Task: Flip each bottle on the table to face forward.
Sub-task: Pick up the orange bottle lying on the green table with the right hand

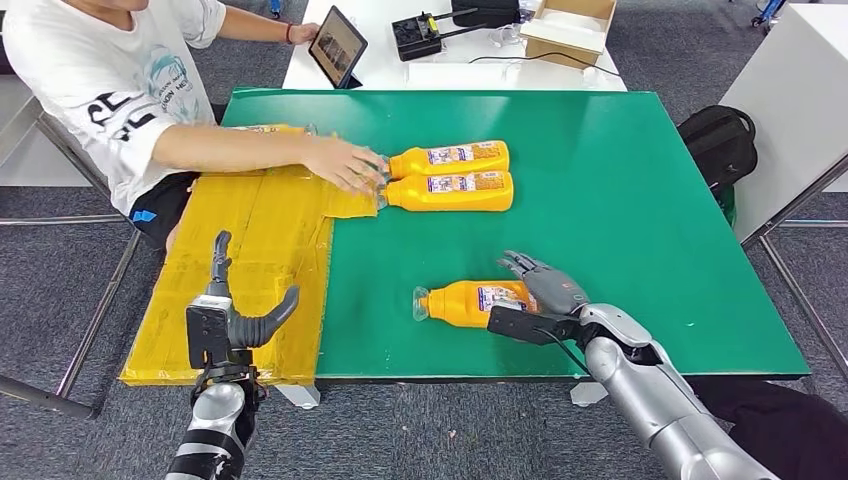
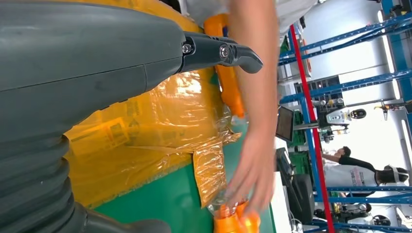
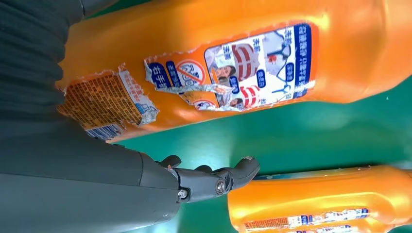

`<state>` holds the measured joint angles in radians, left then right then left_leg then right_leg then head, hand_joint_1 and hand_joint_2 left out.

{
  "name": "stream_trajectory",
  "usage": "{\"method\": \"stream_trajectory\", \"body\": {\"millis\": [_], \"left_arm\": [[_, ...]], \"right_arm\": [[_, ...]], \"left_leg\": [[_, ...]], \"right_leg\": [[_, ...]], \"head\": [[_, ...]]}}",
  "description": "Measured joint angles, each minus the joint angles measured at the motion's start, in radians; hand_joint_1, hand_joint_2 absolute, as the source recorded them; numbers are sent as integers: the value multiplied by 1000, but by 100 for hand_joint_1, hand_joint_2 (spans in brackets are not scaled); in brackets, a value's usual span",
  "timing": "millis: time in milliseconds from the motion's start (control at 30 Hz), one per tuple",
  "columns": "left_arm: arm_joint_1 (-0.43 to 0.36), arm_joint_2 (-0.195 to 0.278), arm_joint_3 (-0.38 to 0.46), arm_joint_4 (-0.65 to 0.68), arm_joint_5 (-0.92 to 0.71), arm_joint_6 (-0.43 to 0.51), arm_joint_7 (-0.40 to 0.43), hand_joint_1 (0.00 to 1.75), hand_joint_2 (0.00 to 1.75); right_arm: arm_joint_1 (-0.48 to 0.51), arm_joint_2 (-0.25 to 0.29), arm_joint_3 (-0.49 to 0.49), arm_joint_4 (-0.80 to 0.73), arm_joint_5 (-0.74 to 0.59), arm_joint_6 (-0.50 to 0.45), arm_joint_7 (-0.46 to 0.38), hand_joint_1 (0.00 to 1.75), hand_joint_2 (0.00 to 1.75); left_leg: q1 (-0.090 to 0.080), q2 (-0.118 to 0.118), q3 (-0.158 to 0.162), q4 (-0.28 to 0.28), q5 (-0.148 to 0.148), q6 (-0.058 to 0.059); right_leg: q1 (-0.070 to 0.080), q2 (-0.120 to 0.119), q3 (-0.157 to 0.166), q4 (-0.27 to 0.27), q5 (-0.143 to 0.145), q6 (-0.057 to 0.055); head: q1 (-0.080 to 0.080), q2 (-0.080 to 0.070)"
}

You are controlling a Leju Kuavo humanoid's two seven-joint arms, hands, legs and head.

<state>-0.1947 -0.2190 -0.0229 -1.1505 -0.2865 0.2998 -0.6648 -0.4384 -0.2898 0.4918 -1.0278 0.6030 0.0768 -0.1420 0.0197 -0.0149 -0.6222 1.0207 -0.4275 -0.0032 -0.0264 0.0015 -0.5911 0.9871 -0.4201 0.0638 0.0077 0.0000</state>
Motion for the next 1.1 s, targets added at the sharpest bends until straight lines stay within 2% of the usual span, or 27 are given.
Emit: {"method": "stream_trajectory", "body": {"millis": [133, 233, 267, 367, 500, 633, 933, 1100], "left_arm": [[0, 0, 0, 3, -4, -5, 4, 0, 175], [-1, 0, 0, 11, -4, -5, 4, 0, 175], [-1, 0, 0, 15, -4, -5, 4, 0, 175], [-3, 0, 0, 30, -4, -6, 3, 0, 175], [-8, 0, -2, 48, -1, -7, 3, 0, 175], [-13, 0, -3, 60, 3, -8, 3, 0, 175], [-14, 0, -6, 71, 7, -8, 6, 0, 175], [-9, -2, -7, 72, 15, -17, 6, 0, 175]], "right_arm": [[3, -10, 11, -5, 4, 27, 15, 2, 175], [-4, -22, 23, 0, -8, 61, 25, 34, 175], [-11, -25, 28, 6, -15, 72, 28, 60, 175], [-33, -28, 44, 39, -32, 92, 31, 120, 175], [-65, -24, 60, 95, -41, 93, 33, 133, 175], [-90, -18, 71, 142, -43, 83, 35, 173, 175], [-101, -16, 76, 184, -58, 47, 50, 175, 175], [-43, 5, 28, 138, -121, -46, -20, 175, 175]], "left_leg": [[0, 0, 0, 0, 0, 0], [0, 0, 0, 0, 0, 0], [0, 0, 0, 0, 0, 0], [0, 0, 0, 0, 0, 0], [0, 0, 2, 0, 0, 0], [0, -1, 3, 0, 0, 0], [0, 0, 6, 0, 0, 0], [0, 0, 6, 0, 0, 0]], "right_leg": [[0, 0, 0, 0, 0, 0], [0, 0, 0, 0, 0, 0], [0, 0, 0, 0, 0, 0], [0, 0, 0, 0, 0, 0], [0, 0, 2, 0, 0, 0], [0, 0, 4, 0, 0, 0], [0, 0, 6, -1, 0, 0], [0, 0, 6, 0, 0, 0]], "head": [[0, 0], [0, 0], [0, 0], [0, 0], [0, 0], [0, 0], [0, 0], [0, 0]]}}
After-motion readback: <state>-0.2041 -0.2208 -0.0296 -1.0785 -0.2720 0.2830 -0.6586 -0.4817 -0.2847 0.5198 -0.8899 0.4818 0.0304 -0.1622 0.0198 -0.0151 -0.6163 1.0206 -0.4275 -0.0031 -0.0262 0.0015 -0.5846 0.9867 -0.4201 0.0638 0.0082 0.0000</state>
